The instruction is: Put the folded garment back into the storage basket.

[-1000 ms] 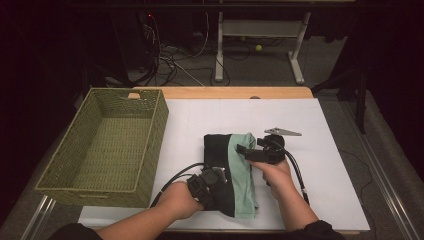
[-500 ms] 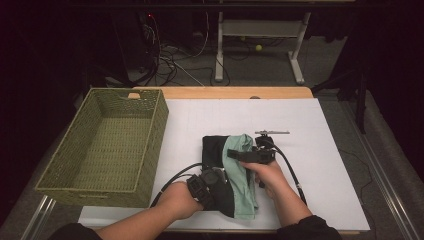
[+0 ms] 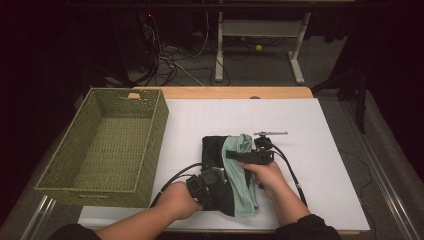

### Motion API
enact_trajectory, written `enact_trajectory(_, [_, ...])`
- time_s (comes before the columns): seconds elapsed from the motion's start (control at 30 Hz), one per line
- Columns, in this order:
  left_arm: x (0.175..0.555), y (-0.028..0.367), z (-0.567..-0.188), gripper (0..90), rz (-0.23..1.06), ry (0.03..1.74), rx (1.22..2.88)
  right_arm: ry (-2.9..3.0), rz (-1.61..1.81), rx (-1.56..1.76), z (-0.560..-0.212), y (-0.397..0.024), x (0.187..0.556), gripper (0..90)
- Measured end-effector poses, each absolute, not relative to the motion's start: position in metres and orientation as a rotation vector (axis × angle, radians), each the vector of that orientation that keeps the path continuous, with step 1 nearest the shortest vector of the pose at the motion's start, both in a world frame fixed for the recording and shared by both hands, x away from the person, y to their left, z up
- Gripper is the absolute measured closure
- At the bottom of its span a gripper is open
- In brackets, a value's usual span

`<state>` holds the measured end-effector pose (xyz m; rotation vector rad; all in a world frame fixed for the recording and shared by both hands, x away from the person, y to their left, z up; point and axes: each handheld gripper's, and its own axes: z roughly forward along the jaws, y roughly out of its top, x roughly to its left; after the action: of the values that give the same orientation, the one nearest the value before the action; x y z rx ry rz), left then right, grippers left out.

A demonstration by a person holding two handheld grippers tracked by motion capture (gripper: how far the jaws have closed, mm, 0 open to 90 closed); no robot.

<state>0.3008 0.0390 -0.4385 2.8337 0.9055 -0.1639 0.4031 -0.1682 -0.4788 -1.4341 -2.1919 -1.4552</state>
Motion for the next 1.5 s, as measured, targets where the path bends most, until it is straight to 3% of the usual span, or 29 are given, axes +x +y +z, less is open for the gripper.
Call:
enact_trajectory(0.23, [0.300,0.040,-0.439,73.7,-0.163,0.911,2.821,-2.243,-1.498,-1.410,-0.475,-0.174,0.399,57.4])
enact_trajectory(0.43, [0.300,0.041,-0.439,73.8,-0.165,0.915,2.811,-2.291,-1.521,-1.396,-0.473,-0.176,0.396,64.8])
enact_trajectory(1.5, [0.295,0.051,-0.395,75.6,-0.085,0.943,2.763,-2.404,-1.717,-1.416,-0.436,-0.182,0.372,67.0])
